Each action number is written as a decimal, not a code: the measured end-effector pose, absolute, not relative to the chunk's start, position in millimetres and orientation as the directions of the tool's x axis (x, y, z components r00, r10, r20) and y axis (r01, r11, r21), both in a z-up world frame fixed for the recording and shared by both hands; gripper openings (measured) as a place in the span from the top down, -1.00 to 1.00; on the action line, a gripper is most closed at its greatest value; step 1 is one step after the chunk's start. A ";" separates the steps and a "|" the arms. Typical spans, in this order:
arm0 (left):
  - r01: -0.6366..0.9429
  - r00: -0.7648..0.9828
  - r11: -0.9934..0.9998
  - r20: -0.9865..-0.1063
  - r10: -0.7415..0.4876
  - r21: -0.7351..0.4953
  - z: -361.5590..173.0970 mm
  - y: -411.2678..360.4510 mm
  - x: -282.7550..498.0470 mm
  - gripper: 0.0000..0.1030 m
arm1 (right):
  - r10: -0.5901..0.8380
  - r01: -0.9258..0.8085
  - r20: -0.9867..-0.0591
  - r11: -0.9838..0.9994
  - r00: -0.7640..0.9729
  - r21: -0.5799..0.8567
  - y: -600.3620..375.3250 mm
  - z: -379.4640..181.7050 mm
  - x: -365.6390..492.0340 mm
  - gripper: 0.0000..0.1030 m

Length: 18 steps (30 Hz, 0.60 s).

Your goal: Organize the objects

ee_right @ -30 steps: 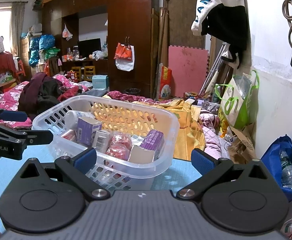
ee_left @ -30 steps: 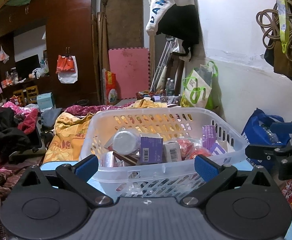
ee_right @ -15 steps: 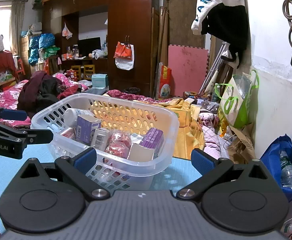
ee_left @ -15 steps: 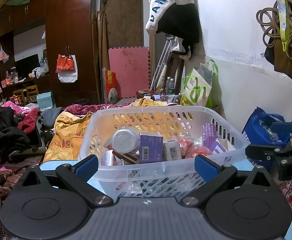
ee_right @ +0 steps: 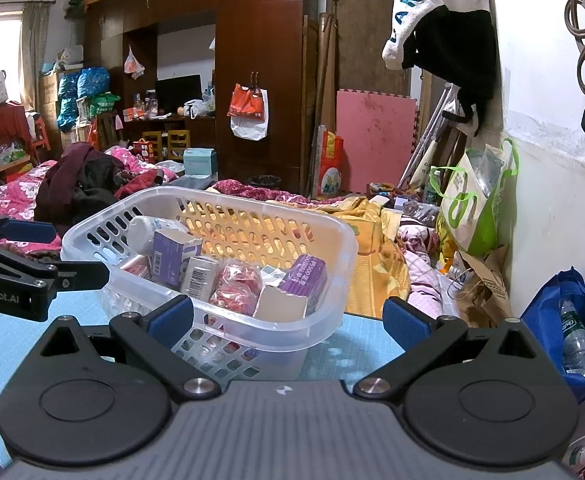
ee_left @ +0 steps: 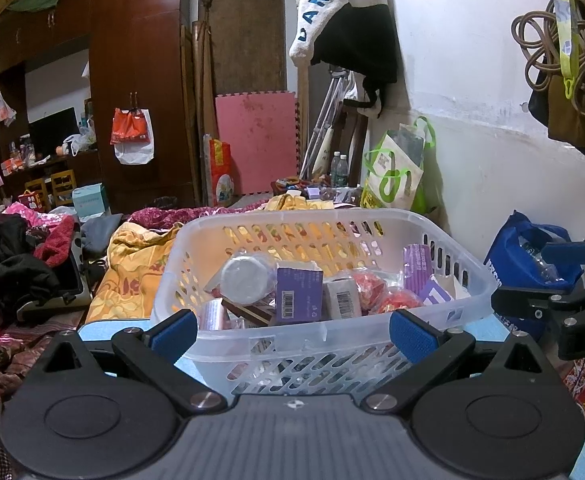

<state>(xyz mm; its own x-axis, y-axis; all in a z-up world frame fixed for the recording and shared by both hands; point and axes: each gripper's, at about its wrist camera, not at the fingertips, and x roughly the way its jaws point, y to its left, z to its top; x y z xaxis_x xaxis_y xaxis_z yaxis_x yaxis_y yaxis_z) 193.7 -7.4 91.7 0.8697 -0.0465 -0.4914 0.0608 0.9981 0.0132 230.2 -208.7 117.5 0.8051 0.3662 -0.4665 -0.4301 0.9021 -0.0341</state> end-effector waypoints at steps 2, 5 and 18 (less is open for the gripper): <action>0.062 0.869 0.998 -0.492 -0.047 0.014 91.8 -8.5 194.0 -1.00 | 0.365 -0.429 -0.466 0.903 0.806 -0.035 -208.9 117.7 230.4 -1.00; 0.063 0.869 0.998 -0.492 -0.048 0.014 92.4 -9.5 193.7 -1.00 | 0.366 -0.428 -0.465 0.903 0.806 -0.033 -209.9 117.2 229.8 -1.00; 0.057 0.871 0.998 -0.489 -0.045 0.010 93.9 -12.9 194.6 -1.00 | 0.363 -0.428 -0.469 0.903 0.805 -0.035 -211.8 116.9 230.9 -1.00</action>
<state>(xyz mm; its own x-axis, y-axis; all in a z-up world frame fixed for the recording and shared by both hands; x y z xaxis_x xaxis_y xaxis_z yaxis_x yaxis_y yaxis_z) 194.6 -12.9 93.9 0.8711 -0.0445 -0.4890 0.0567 0.9983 0.0101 230.9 -211.8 116.9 0.8049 0.3635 -0.4691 -0.4283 0.9030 -0.0352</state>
